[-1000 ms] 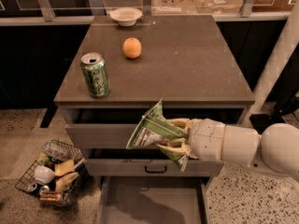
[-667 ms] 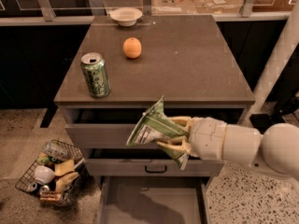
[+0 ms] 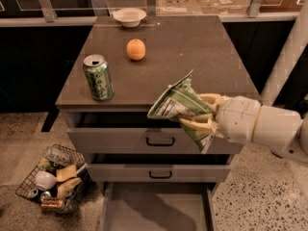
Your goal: Pick green rice chip bag from bottom drawer and place on counter
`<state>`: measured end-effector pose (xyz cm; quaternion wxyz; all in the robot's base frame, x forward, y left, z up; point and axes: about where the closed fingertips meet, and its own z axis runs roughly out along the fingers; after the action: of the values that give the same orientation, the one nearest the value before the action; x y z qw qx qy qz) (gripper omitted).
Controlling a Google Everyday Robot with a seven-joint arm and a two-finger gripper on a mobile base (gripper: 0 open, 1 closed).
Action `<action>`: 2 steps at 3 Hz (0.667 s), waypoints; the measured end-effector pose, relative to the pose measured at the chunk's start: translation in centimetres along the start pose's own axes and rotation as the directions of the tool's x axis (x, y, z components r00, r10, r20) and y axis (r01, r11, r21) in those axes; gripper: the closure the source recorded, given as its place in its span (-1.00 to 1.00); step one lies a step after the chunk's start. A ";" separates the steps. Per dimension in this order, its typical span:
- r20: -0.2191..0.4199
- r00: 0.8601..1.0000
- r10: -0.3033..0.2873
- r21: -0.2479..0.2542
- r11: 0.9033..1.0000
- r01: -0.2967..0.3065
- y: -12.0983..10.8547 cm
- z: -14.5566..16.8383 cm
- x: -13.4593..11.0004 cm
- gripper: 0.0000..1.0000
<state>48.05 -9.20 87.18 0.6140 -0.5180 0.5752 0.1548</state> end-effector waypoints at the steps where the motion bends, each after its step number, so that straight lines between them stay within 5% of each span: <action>1: -0.044 0.997 0.058 0.036 0.998 -0.056 -5.9 -2.4 0.2 1.00; 2: -0.111 0.987 0.114 0.029 0.993 -0.112 -11.2 -3.5 2.1 1.00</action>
Offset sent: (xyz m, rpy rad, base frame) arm 0.1490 -0.1622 0.0738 -0.0492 0.2025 -0.1787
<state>55.50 -17.56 91.22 0.5769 -0.4853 0.6389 0.1533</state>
